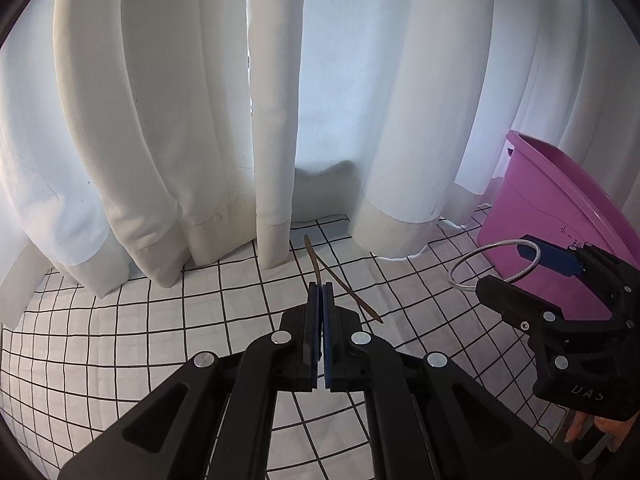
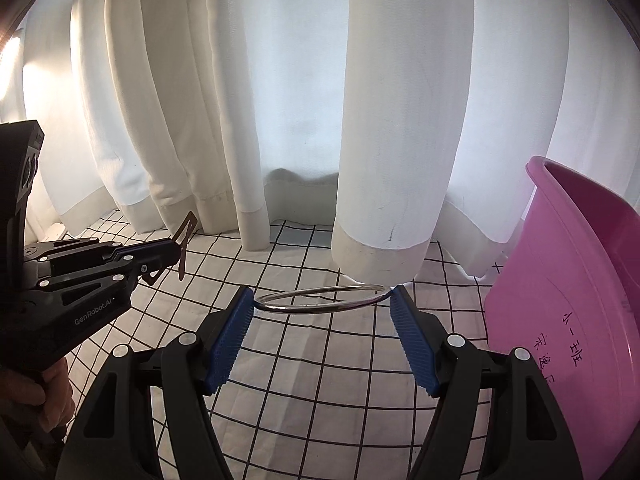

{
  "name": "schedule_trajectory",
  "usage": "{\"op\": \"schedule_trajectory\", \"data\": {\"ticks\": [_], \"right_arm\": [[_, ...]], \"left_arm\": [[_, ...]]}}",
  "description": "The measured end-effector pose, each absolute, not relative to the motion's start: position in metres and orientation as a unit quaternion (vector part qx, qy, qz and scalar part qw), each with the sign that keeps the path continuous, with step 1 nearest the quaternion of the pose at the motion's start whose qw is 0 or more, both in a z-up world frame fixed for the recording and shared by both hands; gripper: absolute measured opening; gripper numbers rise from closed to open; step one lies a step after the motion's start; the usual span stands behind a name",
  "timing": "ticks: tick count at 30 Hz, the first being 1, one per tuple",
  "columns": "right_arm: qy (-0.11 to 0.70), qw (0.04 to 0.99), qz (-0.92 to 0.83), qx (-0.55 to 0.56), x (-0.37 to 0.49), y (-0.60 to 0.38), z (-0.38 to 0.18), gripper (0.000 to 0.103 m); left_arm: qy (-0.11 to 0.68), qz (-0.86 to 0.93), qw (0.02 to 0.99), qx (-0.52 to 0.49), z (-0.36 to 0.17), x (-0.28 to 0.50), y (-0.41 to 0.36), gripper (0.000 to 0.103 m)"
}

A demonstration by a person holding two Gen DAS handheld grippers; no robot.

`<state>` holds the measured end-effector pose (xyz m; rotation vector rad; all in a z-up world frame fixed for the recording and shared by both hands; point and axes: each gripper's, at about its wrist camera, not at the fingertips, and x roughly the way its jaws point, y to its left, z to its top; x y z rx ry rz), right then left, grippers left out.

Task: Organize jewelry
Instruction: 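Lift the hair clip and ring and move them toward the pink bin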

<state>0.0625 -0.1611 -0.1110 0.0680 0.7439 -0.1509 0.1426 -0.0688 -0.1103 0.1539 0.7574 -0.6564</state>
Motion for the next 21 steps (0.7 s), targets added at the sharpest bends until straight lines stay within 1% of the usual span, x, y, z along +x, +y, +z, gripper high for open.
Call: {"op": "schedule_trajectory", "data": {"ticks": [21], "right_arm": [[0.290,0.939,-0.175,0.052,-0.017,-0.207,-0.040,0.068]], "left_arm": [[0.284,-0.417,0.856,0.114,-0.040,0.096,-0.151,0.002]]}}
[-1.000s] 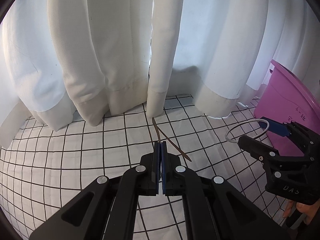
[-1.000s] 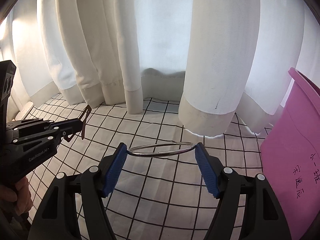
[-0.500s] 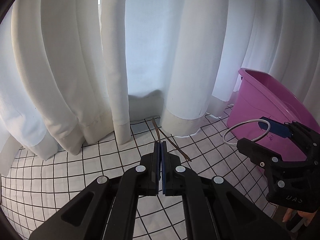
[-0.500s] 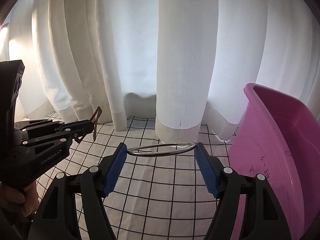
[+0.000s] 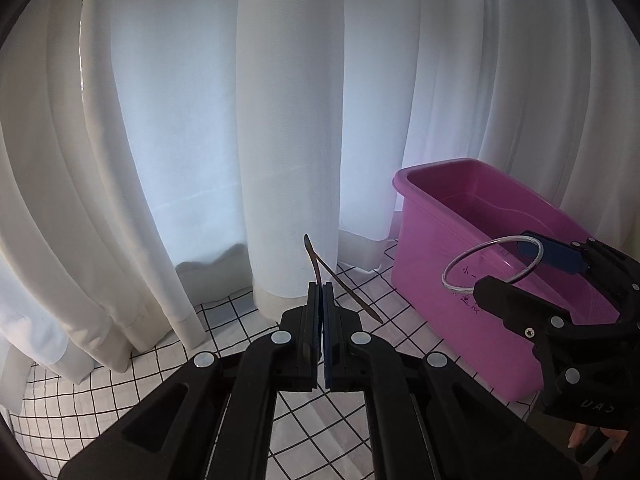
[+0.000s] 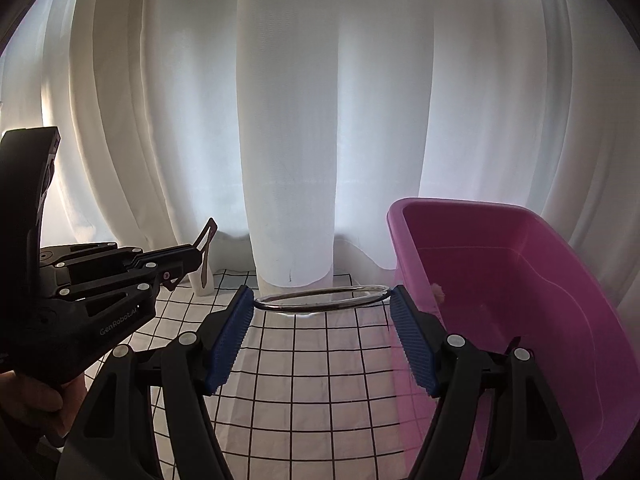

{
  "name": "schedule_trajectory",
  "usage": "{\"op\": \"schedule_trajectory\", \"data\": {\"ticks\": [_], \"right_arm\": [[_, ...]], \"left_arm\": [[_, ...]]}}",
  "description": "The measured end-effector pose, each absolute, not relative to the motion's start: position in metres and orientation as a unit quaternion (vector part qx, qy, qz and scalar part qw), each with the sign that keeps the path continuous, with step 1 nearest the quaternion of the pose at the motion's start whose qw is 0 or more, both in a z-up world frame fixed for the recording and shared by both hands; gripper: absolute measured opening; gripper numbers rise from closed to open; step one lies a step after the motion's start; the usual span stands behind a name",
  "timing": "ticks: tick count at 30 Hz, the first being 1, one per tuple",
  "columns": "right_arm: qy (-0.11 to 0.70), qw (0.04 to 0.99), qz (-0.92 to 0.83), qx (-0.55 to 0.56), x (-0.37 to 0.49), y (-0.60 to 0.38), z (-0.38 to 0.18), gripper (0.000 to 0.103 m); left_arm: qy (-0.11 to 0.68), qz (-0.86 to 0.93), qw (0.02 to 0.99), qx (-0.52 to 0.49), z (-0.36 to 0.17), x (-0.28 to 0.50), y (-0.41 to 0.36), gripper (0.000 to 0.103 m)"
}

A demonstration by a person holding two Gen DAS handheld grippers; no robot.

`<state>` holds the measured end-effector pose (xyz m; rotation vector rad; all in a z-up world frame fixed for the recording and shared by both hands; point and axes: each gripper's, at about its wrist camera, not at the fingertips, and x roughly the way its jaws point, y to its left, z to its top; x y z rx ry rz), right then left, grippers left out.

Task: Organize jewelry
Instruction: 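Lift the hair clip and ring and move them toward the pink bin, then lower the clip and ring into the pink bin and open both grippers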

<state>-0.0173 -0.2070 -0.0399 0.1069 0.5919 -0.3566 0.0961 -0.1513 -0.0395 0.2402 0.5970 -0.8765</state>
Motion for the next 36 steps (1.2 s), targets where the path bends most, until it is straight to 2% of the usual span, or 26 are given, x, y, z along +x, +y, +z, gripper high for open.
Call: {"op": "schedule_trajectory", "data": {"ticks": [22,36], "right_arm": [[0.256,0.924,-0.273,0.076,-0.106,-0.290,0.010,0.068],[0.279,0.908,-0.293,0.108,-0.133,-0.344,0.002,0.068]], "left_arm": [[0.252,-0.514,0.811,0.124,0.010,0.026,-0.254,0.002],[0.270,-0.529,0.793,0.136,0.015,0.000,-0.316,0.002]]}}
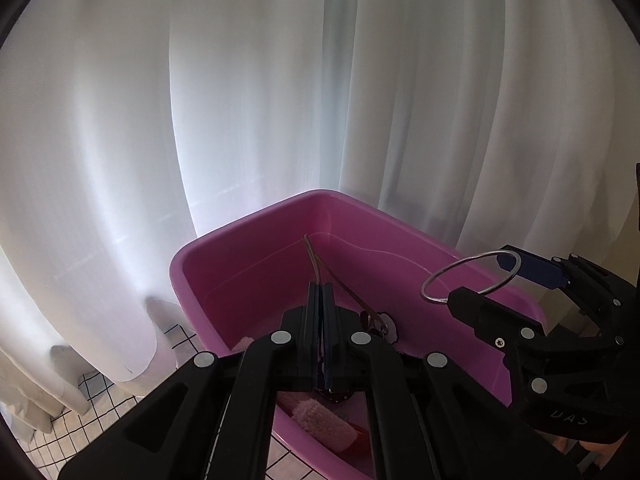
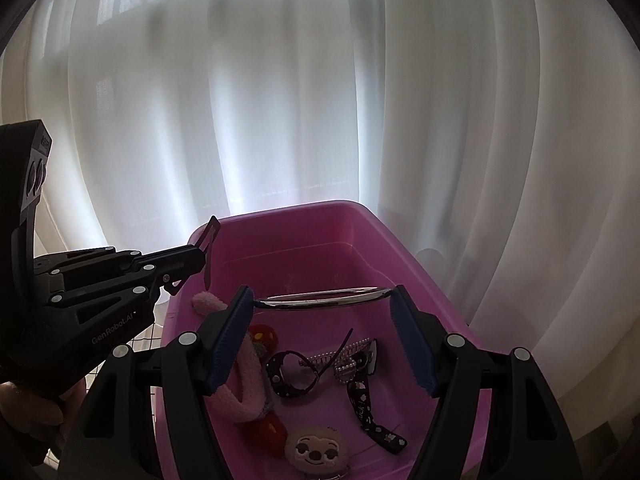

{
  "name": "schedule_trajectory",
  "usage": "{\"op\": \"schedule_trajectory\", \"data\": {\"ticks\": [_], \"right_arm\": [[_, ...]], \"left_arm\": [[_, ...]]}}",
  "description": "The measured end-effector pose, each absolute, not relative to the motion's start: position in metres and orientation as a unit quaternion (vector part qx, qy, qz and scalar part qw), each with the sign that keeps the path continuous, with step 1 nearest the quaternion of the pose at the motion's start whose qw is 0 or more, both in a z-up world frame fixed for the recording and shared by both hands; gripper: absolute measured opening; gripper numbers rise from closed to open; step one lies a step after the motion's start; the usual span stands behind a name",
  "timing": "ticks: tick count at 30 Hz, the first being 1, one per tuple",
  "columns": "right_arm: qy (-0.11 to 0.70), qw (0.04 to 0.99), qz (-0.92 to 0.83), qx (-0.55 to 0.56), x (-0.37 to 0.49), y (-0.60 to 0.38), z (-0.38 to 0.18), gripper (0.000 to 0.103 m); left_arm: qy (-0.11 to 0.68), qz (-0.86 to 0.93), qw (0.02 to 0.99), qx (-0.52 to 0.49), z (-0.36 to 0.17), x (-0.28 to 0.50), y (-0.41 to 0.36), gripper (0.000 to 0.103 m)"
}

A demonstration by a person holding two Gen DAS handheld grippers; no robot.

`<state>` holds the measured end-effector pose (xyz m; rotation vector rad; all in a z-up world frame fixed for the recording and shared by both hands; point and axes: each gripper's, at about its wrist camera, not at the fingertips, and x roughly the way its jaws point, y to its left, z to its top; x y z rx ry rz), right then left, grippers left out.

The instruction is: Organize jewelry

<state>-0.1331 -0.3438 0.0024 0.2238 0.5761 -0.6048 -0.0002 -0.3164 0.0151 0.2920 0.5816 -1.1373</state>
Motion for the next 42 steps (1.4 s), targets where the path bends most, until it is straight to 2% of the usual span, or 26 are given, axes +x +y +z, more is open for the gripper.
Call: {"op": "schedule_trajectory", "data": {"ticks": [8,10,11,12,14,21,26,31,42], "right_arm": [[0.308,0.894,-0.293,0.138,-0.134,-0.367,-0.006,0.068],[0.319,0.888,-0.293,0.152,-0.135,-0.374,-0.009,0.069],[0.321,0.885,-0.296,0.158,-0.136,-0.377,-0.010,0.069],[0.322,0.884,-0.294,0.167,-0.137,-0.380,-0.011,0.069],[0.323,0.881,-0.292,0.185,-0.140,-0.386,-0.011,0.069],[0.317,0.880,-0.300,0.189,-0.147,-0.389,-0.006,0.069],[0.319,0.879,-0.300,0.189,-0.147,-0.385,-0.003,0.069],[0.320,0.878,-0.302,0.187,-0.146,-0.379,0.003,0.070],[0.324,0.879,-0.297,0.184,-0.143,-0.369,0.007,0.069]], "left_arm": [[0.314,-0.514,0.784,0.153,0.002,-0.005,-0.344,0.003],[0.330,-0.508,0.781,0.152,-0.001,-0.001,-0.352,0.007],[0.335,-0.504,0.781,0.151,-0.003,0.000,-0.353,0.016],[0.337,-0.500,0.783,0.150,-0.003,-0.001,-0.353,0.029],[0.334,-0.491,0.792,0.144,-0.002,-0.002,-0.348,0.050],[0.339,-0.448,0.815,0.140,0.004,0.001,-0.340,0.079],[0.358,-0.401,0.832,0.134,0.005,0.006,-0.332,0.089],[0.369,-0.370,0.838,0.155,0.006,0.003,-0.335,0.094],[0.387,-0.342,0.840,0.166,0.008,-0.004,-0.325,0.095]]}}
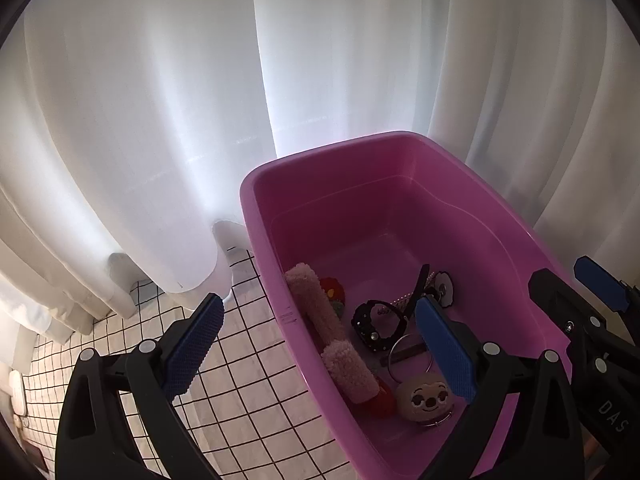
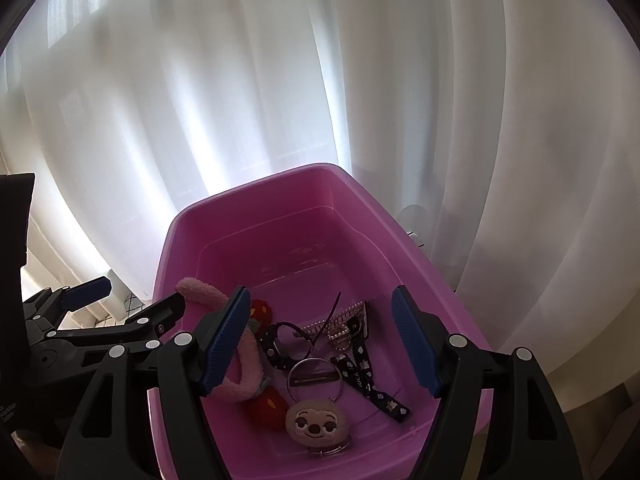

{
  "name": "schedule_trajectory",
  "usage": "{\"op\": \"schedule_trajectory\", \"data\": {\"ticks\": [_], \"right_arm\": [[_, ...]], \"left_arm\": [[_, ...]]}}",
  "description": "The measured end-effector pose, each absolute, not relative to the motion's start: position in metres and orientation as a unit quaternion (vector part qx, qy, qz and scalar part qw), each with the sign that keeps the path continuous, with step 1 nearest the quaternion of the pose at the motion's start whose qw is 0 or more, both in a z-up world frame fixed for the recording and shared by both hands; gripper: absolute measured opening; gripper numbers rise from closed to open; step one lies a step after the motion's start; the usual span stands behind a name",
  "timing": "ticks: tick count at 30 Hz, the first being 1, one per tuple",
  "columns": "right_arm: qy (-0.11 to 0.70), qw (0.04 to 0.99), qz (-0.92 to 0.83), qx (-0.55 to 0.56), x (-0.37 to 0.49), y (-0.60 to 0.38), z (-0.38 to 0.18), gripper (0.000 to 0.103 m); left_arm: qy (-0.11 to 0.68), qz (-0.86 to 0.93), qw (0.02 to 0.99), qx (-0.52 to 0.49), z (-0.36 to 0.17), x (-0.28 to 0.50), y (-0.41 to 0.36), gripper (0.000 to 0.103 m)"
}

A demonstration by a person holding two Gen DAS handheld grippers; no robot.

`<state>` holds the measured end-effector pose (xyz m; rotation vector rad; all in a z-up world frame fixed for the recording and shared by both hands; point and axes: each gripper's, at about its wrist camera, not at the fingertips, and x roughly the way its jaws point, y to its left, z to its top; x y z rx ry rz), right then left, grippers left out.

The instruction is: Organize jewelry

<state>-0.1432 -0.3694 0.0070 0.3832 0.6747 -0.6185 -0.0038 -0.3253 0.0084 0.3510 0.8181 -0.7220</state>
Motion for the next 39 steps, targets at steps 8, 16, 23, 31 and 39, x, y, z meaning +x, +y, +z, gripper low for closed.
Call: {"op": "schedule_trajectory", "data": {"ticks": [8,16,23,31,39], "right_arm": [[0.327,0.880,-0.292,0.185,-0.141,-0.366,0.007,0.069],[0.325,0.882,-0.291,0.177,-0.140,-0.359,0.012,0.069],[0.324,0.883,-0.292,0.176,-0.141,-0.358,0.013,0.069],[0.325,0.883,-0.292,0.174,-0.140,-0.355,0.015,0.069],[0.325,0.883,-0.292,0.174,-0.139,-0.353,0.015,0.070]], "left_arm": [[0.385,-0.331,0.844,0.173,0.009,-0.004,-0.321,0.095],[0.394,-0.329,0.843,0.158,0.012,0.000,-0.315,0.095],[0.391,-0.329,0.844,0.163,0.014,0.000,-0.315,0.095],[0.386,-0.327,0.849,0.155,0.018,0.002,-0.310,0.095],[0.386,-0.326,0.849,0.156,0.019,0.003,-0.310,0.095]]}}
